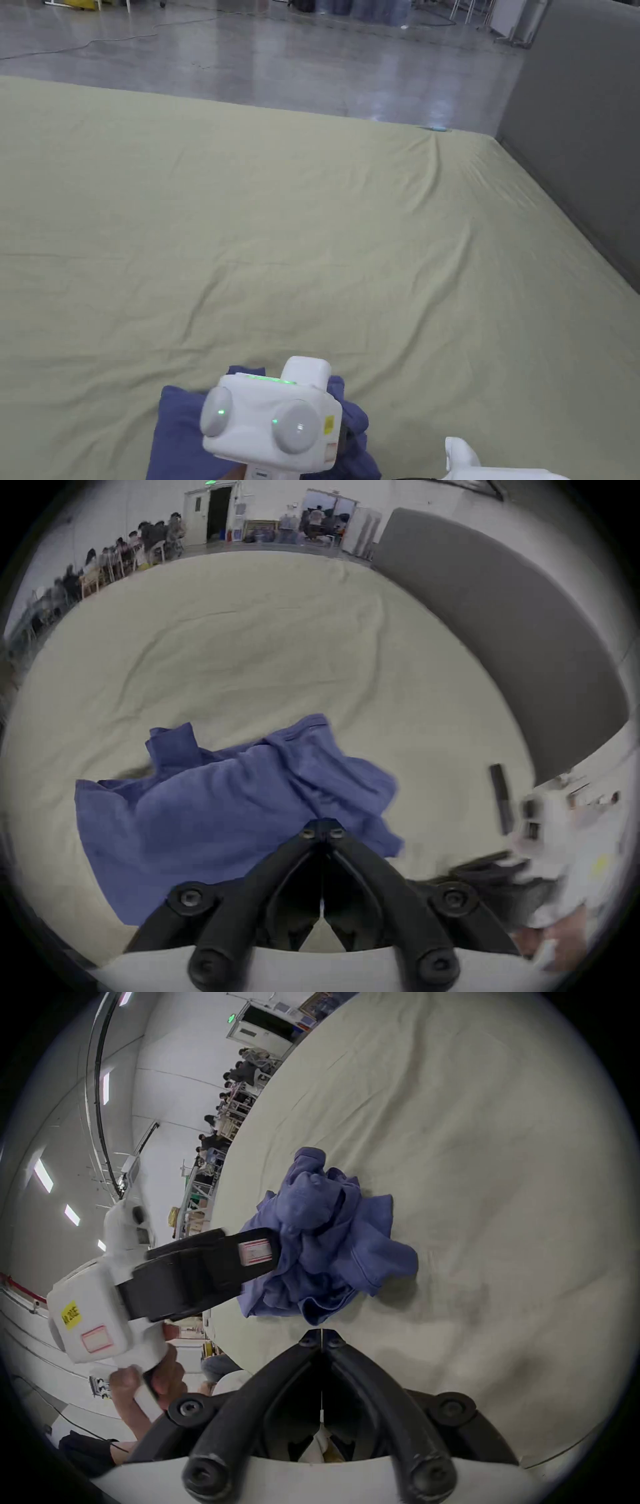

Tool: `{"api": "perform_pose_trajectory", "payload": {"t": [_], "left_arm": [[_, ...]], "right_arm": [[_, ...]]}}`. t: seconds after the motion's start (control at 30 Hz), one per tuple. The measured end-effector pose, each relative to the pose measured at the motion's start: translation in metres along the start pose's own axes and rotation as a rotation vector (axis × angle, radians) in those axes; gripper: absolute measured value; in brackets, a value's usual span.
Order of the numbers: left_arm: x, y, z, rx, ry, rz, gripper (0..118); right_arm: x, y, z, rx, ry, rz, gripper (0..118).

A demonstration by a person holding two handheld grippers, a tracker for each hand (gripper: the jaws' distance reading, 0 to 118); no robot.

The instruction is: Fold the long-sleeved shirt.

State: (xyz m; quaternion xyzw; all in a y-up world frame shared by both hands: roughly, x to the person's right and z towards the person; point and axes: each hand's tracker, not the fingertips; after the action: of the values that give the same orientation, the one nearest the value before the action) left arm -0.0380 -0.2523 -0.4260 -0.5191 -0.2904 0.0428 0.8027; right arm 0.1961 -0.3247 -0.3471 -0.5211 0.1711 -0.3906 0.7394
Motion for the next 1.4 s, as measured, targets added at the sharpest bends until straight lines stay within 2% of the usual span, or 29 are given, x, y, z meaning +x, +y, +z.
{"api": "perform_pose_trajectory", "payload": {"t": [0.07,0.13,0.2,0.27,0.3,0.37,0.47,0.53,0.67,0.73,0.77,0.8,0.83,0.87,0.9,0.93,0.97,1.07,1.2,1.3,1.33,1.37,1.4], "left_arm": [[-0.016,-0.001,0.031,0.031,-0.114,0.057,0],[-0.035,-0.007,0.059,0.064,-0.131,0.074,0],[-0.062,-0.015,0.084,0.094,-0.099,0.107,0],[-0.092,-0.025,0.101,0.114,-0.052,0.167,0],[-0.109,-0.03,0.108,0.113,-0.027,0.207,0],[-0.136,-0.039,0.113,0.123,0.005,0.267,0],[-0.168,-0.051,0.112,0.1,0.032,0.374,0],[-0.181,-0.057,0.112,0.107,0.013,0.41,0],[-0.19,-0.057,0.105,0.099,0.009,0.427,0],[-0.191,-0.057,0.103,0.105,-0.013,0.426,0],[-0.192,-0.056,0.101,0.108,-0.026,0.428,0],[-0.195,-0.056,0.098,0.117,-0.057,0.434,21],[-0.198,-0.055,0.095,0.127,-0.097,0.45,63],[-0.199,-0.055,0.091,0.135,-0.102,0.469,94],[-0.201,-0.053,0.084,0.13,-0.104,0.475,106],[-0.202,-0.051,0.077,0.115,-0.111,0.474,106],[-0.203,-0.051,0.072,0.197,-0.161,0.475,115],[-0.209,-0.039,0.047,0.072,-0.151,0.478,115],[-0.212,-0.034,0.003,-0.042,-0.374,0.551,115],[-0.207,-0.033,-0.001,-0.028,-0.352,0.559,113],[-0.206,-0.032,0.001,-0.022,-0.347,0.577,103],[-0.204,-0.032,0.007,0.002,-0.313,0.591,47],[-0.202,-0.034,0.014,0.019,-0.223,0.554,4]], "right_arm": [[-0.004,-0.001,0.004,0.026,-0.021,0.012,0],[-0.02,-0.002,0.009,0.064,-0.07,0.085,0],[-0.052,-0.002,0.011,0.114,-0.166,0.238,0],[-0.085,-0.002,0.009,0.149,-0.175,0.38,0],[-0.104,0.004,0.004,0.146,-0.166,0.43,0],[-0.13,0.017,-0.009,0.15,-0.149,0.472,0],[-0.145,0.044,-0.041,0.159,-0.162,0.449,0],[-0.134,0.058,-0.068,0.122,-0.212,0.375,0],[-0.081,0.067,-0.121,-0.037,-0.491,0.294,0],[-0.066,0.065,-0.116,0.054,-0.312,0.32,0],[-0.063,0.068,-0.111,0.055,-0.306,0.325,0],[-0.059,0.072,-0.109,0.019,-0.289,0.282,0],[-0.056,0.074,-0.103,0.022,-0.257,0.235,0],[-0.049,0.077,-0.102,0.012,-0.235,0.196,0],[-0.042,0.081,-0.101,0.002,-0.199,0.163,0],[-0.036,0.084,-0.101,-0.005,-0.171,0.136,0],[-0.028,0.088,-0.099,-0.009,-0.136,0.099,0],[-0.008,0.091,-0.096,-0.013,-0.045,0.016,0],[0.015,0.088,-0.093,0.007,0.068,-0.076,0],[0.027,0.084,-0.093,0.024,0.132,-0.139,0],[0.029,0.083,-0.092,0.03,0.145,-0.149,0],[0.029,0.08,-0.092,0.033,0.147,-0.151,0],[0.028,0.078,-0.091,0.039,0.149,-0.154,0]]}}
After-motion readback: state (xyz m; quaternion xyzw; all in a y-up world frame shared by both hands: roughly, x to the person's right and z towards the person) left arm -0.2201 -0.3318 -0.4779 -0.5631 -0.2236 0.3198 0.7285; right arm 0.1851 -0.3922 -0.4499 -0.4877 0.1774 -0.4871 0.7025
